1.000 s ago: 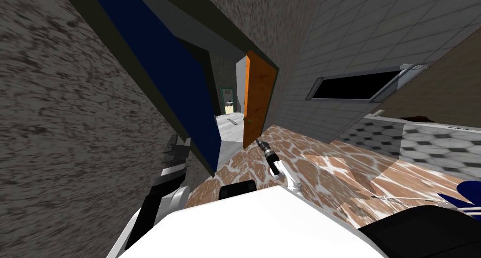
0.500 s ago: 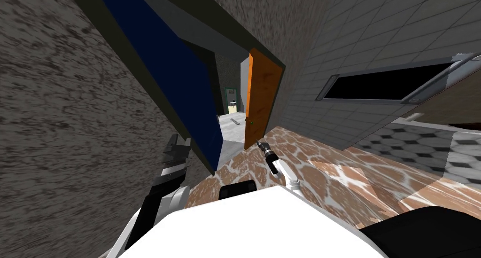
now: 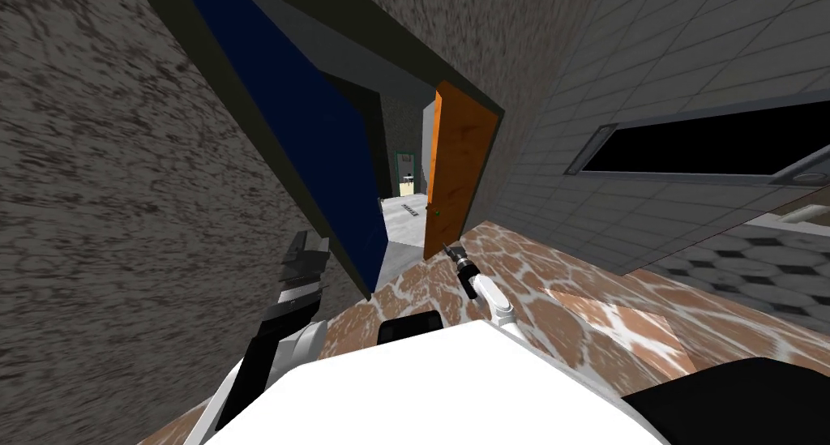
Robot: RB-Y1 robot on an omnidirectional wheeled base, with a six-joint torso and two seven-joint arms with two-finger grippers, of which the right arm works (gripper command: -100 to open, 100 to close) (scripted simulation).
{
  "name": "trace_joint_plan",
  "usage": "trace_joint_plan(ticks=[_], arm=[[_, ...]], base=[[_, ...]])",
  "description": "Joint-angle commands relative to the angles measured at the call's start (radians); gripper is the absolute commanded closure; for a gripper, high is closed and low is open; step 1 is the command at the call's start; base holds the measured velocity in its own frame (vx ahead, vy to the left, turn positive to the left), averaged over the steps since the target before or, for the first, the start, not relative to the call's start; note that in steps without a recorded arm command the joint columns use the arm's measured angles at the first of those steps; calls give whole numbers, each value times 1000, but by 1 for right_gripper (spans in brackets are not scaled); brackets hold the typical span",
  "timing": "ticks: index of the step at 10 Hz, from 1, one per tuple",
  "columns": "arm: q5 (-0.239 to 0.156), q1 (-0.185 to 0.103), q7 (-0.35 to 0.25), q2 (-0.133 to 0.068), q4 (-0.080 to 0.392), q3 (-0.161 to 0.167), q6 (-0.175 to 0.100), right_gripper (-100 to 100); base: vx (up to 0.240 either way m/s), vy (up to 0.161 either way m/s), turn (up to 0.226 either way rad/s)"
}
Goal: Push the door open
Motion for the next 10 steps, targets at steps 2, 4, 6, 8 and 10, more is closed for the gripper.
trace_joint_plan(ticks=[2, 4, 6, 8, 10], arm=[[81, -19, 16, -7, 45, -2, 20, -100], [132, -27, 20, -14, 63, 0, 35, -100], [201, -44, 29, -28, 100, 6, 63, -100], [249, -53, 34, -36, 118, 8, 78, -100], [285, -61, 38, -42, 136, 11, 92, -100]], base=[[27, -77, 147], [22, -103, 151], [14, -87, 147], [8, -80, 115], [23, -98, 142]])
